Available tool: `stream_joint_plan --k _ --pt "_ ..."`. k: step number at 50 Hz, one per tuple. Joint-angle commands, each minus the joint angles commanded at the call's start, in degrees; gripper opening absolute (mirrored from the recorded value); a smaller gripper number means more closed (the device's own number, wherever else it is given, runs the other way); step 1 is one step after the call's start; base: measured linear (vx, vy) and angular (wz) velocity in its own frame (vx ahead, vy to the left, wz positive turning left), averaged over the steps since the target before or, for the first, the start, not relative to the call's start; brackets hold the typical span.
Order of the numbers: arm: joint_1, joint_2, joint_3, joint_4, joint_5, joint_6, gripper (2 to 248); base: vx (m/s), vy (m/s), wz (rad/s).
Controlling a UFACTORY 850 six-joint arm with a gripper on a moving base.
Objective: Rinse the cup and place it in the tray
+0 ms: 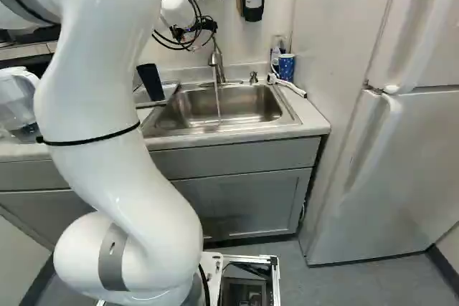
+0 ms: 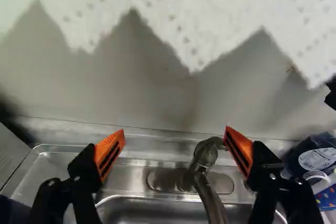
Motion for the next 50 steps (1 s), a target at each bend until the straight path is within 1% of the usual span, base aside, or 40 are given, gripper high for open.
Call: stream_joint_plan --k 18,40,50 --pt "0.0 0.7 0.8 0.0 -2.2 0.0 247 0.0 0.0 0.0" --pt "0.3 2.7 3.0 0.0 -5.2 0.0 247 0.0 0.0 0.0" --pt "0.3 2.7 3.1 0.0 -5.9 0.0 247 0.0 0.0 0.0"
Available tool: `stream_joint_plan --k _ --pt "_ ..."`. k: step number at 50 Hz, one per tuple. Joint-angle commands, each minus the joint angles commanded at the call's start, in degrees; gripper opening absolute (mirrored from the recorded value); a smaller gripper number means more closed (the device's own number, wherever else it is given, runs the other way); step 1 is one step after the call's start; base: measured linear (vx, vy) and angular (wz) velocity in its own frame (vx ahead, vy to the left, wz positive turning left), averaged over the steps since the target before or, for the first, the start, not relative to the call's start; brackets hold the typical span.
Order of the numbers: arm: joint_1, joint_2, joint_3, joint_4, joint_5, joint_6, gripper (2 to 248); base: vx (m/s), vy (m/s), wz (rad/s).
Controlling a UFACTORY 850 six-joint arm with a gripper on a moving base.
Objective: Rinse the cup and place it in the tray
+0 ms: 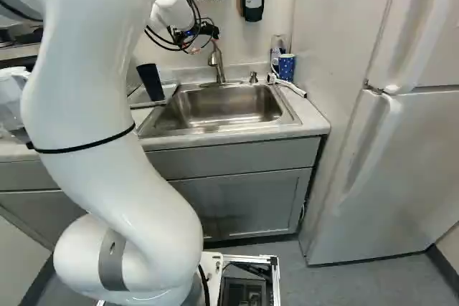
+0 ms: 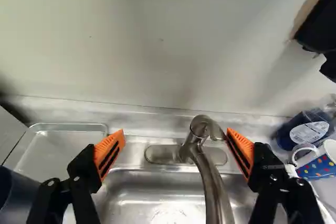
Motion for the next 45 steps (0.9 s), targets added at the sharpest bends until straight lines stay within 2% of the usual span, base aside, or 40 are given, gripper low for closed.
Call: stream_joint_plan --k 7,20,45 --pt "0.0 0.0 0.0 0.0 0.5 0.0 247 0.0 0.0 0.0" --pt "0.5 1.1 1.2 0.0 4.7 0.0 247 0.0 0.0 0.0" --pt "2.4 5.4 5.8 0.0 4.6 0.0 247 0.0 0.0 0.0"
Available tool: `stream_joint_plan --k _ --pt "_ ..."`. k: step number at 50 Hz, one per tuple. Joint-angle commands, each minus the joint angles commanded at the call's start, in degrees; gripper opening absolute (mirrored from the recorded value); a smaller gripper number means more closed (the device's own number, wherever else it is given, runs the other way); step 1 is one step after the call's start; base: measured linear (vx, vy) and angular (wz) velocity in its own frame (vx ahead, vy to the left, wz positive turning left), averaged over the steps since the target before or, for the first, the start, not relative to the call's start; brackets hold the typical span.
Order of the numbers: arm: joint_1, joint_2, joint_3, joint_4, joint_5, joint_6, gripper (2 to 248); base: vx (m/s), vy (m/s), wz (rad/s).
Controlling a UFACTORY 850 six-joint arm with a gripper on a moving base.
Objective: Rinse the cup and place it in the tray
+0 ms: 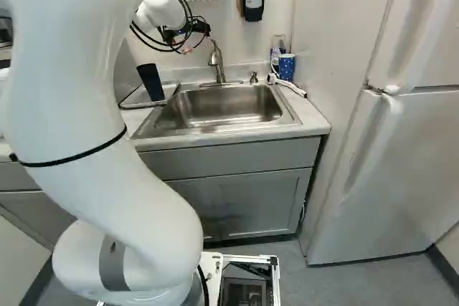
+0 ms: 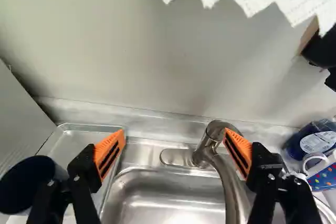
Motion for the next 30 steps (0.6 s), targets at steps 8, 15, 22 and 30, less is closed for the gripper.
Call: stream_joint_plan --k 8,15,22,30 --pt "0.4 1.5 1.6 0.0 -1.1 0.0 247 0.0 0.0 0.0" --pt "0.7 2.6 2.8 0.0 -3.3 0.0 247 0.0 0.0 0.0" --pt "0.9 3.6 3.8 0.0 -5.9 0.0 247 0.0 0.0 0.0" --pt "1.1 4.7 4.9 0.0 -9.2 0.0 247 0.0 0.0 0.0"
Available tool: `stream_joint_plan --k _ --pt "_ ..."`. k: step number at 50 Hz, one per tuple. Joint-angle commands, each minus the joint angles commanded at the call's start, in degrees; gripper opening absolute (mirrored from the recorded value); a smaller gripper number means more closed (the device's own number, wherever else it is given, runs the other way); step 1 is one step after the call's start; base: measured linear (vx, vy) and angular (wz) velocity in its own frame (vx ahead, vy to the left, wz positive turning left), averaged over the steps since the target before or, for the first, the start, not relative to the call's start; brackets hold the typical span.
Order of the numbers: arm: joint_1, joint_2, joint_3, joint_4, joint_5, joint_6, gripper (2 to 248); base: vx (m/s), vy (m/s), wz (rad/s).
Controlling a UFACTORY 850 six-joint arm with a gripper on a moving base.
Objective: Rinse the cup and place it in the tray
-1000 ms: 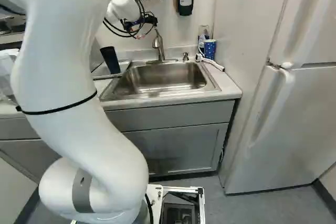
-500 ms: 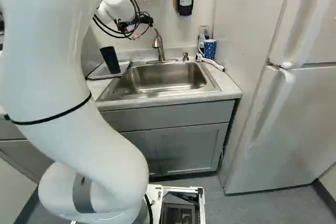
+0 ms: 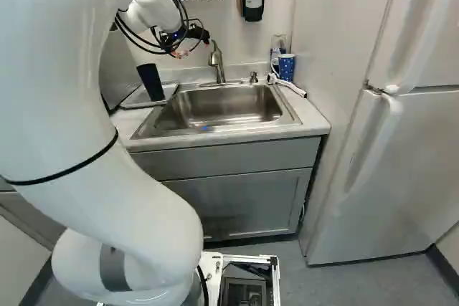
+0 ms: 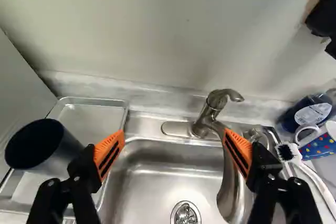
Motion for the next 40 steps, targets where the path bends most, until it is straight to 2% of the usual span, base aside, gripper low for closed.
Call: stream_joint_plan --k 24,40 --pt "1.2 3.1 3.1 0.0 -9.5 0.0 247 0.0 0.0 0.0" --pt "2.6 5.3 5.3 0.0 -9.7 0.0 247 0.0 0.0 0.0"
